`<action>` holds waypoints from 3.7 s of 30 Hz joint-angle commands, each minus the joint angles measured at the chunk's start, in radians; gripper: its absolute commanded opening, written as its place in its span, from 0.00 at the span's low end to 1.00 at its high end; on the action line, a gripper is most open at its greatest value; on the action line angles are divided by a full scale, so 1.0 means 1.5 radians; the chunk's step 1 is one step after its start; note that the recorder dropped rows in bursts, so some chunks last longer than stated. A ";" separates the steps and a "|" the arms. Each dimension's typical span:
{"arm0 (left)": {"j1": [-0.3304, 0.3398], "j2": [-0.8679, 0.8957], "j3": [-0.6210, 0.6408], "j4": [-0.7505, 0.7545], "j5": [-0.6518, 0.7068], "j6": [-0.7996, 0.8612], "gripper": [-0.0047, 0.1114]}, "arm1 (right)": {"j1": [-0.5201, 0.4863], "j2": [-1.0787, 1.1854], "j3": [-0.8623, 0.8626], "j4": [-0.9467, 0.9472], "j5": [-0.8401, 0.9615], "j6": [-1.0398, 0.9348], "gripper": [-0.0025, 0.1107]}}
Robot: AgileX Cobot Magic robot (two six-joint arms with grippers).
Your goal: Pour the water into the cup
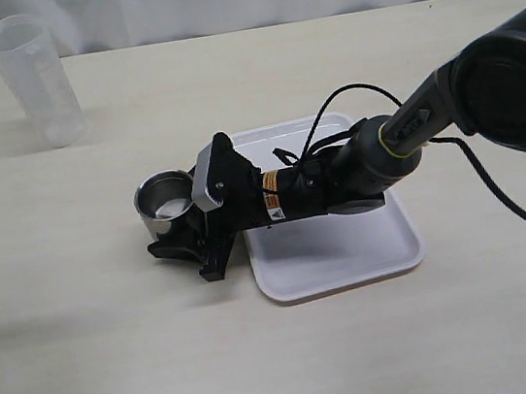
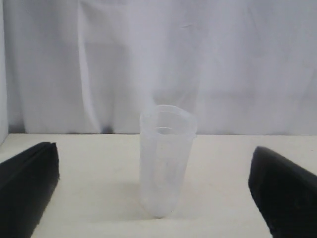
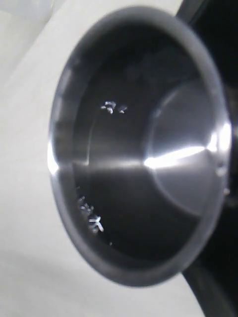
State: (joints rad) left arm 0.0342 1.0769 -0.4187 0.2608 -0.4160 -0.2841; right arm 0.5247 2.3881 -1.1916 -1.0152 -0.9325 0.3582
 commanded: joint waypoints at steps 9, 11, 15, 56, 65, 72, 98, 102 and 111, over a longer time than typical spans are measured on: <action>0.000 -0.280 0.006 0.078 0.231 -0.165 0.88 | 0.000 -0.002 -0.001 -0.008 0.013 -0.002 0.06; 0.000 -0.324 0.006 0.080 0.271 -0.168 0.88 | 0.000 -0.002 -0.001 -0.008 0.013 -0.002 0.06; 0.000 -0.394 0.006 0.082 0.336 -0.158 0.88 | 0.000 -0.002 -0.001 -0.008 0.013 -0.002 0.06; 0.000 -0.553 0.006 0.099 0.544 -0.141 0.75 | 0.000 -0.002 -0.001 -0.008 0.013 -0.002 0.06; 0.000 -0.553 0.006 -0.016 0.609 -0.015 0.75 | 0.000 -0.002 -0.001 -0.008 0.013 -0.002 0.06; 0.000 -0.585 0.016 -0.119 0.606 0.143 0.61 | 0.000 -0.002 -0.001 -0.008 0.013 -0.002 0.06; 0.000 -0.718 0.199 -0.148 0.477 0.178 0.04 | 0.000 -0.002 -0.001 -0.008 0.013 -0.002 0.06; 0.000 -0.718 0.223 -0.148 0.440 0.193 0.04 | 0.000 -0.002 -0.001 -0.008 0.013 -0.002 0.06; 0.000 -0.718 0.279 -0.148 0.367 0.193 0.04 | 0.000 -0.002 -0.001 -0.008 0.013 -0.002 0.06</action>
State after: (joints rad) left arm 0.0342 0.0028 -0.0103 0.0446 0.1870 0.0000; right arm 0.5247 2.3881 -1.1916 -1.0152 -0.9325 0.3582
